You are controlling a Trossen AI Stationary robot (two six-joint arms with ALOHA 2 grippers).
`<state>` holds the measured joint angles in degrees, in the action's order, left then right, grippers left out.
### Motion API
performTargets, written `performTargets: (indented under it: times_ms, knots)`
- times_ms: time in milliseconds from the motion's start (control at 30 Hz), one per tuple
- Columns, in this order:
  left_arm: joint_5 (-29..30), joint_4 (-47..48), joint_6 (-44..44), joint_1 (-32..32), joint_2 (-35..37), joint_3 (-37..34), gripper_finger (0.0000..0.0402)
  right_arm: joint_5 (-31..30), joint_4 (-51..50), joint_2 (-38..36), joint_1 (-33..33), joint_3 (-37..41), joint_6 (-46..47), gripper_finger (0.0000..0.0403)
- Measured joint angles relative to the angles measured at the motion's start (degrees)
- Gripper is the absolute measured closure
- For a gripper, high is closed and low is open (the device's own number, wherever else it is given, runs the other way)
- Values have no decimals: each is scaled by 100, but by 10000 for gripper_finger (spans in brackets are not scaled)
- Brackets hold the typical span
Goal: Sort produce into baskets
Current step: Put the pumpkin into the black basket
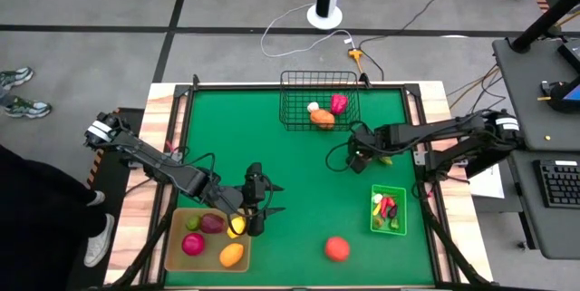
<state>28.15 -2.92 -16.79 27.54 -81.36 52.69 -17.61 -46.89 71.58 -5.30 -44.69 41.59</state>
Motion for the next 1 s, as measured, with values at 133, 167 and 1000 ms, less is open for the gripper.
performTargets:
  times_ms: [133,167,1000]
  knots:
    - [2,-1,2,-1,0,1,170,-1,81,239,0,1,-15,28]
    - [2,-2,1,-1,0,1,170,-29,128,326,0,1,-48,28]
    - [2,-2,1,-1,0,0,170,-39,218,686,2,-4,-180,75]
